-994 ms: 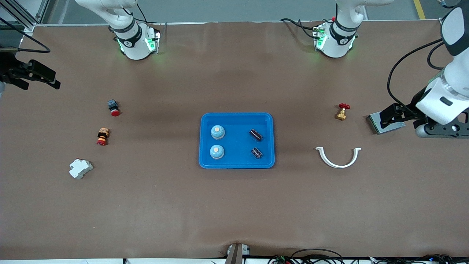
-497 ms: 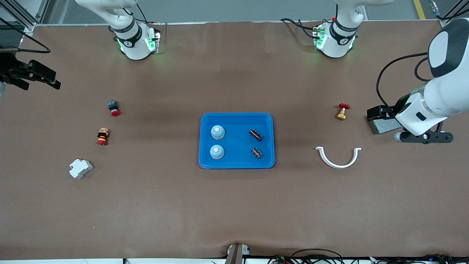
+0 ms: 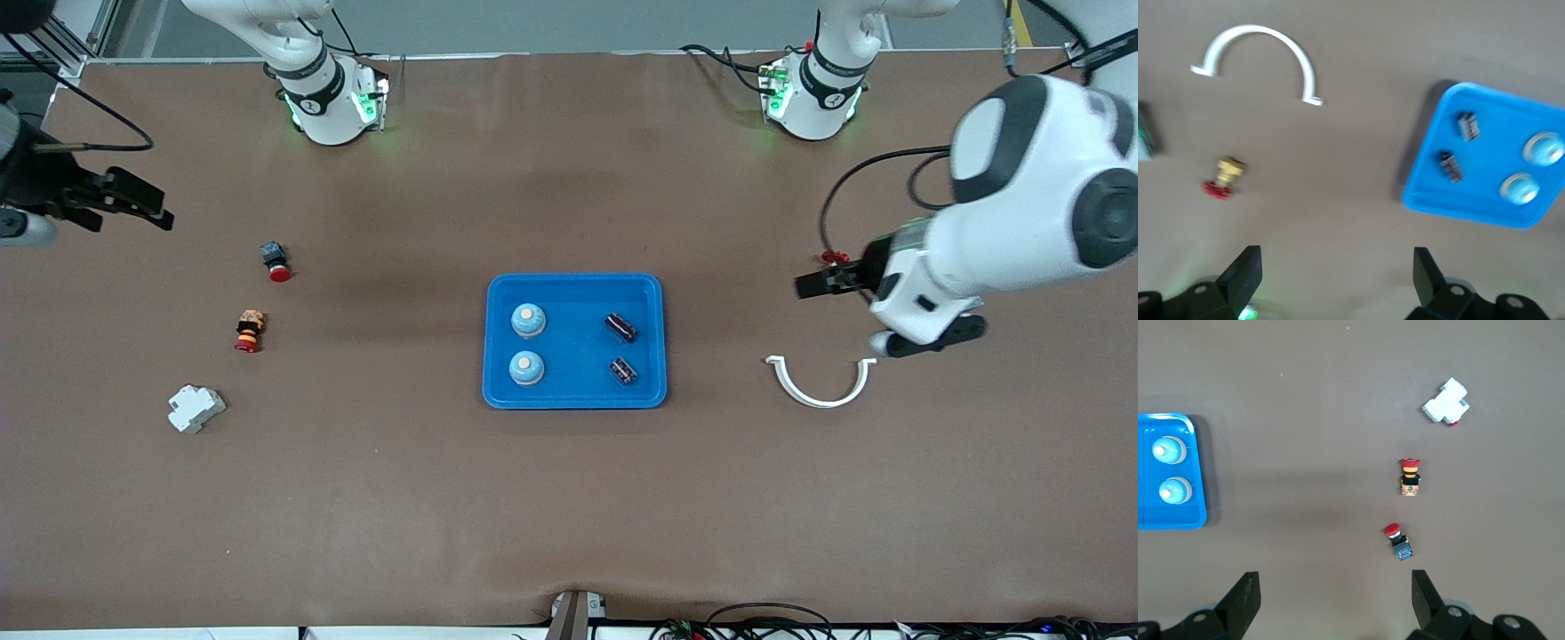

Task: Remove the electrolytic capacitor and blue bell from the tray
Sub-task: 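Reach the left gripper to a capacitor while the right gripper reaches a bell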

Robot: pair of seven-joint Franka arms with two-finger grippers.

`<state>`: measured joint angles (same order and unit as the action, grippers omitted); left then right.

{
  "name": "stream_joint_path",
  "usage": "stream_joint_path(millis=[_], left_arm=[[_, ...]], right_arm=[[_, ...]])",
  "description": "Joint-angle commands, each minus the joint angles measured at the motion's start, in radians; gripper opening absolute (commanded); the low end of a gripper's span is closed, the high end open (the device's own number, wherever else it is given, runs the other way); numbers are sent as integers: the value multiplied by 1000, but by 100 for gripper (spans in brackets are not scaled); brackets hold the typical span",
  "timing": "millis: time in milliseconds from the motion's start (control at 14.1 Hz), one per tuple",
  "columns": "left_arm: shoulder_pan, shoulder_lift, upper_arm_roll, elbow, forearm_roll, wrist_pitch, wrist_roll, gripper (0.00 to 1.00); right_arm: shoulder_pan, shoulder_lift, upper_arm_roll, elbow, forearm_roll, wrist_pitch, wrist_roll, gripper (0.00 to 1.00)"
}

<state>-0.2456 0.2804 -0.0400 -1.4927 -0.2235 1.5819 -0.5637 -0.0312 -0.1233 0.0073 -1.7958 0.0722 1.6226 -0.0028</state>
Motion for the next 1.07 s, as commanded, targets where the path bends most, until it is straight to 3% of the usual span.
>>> stream_joint_path(millis=[0, 284, 568, 781, 994], left_arm=[[-104, 54, 5, 23, -14, 84, -236, 100], [-237, 189, 9, 23, 0, 290, -563, 100], [-291, 319, 12, 25, 87, 460, -746, 100], [-302, 393, 14, 25, 95, 573, -749, 100], [-301, 431, 14, 23, 95, 653, -749, 100]], right_arm=[[28, -152, 16, -280, 34, 169, 80, 100], [262, -174, 22, -454, 29, 356, 586, 100], [417, -145, 23, -585, 29, 557, 875, 100], [569, -28, 23, -611, 28, 687, 1145, 100], [625, 130, 23, -599, 23, 860, 1270, 100]])
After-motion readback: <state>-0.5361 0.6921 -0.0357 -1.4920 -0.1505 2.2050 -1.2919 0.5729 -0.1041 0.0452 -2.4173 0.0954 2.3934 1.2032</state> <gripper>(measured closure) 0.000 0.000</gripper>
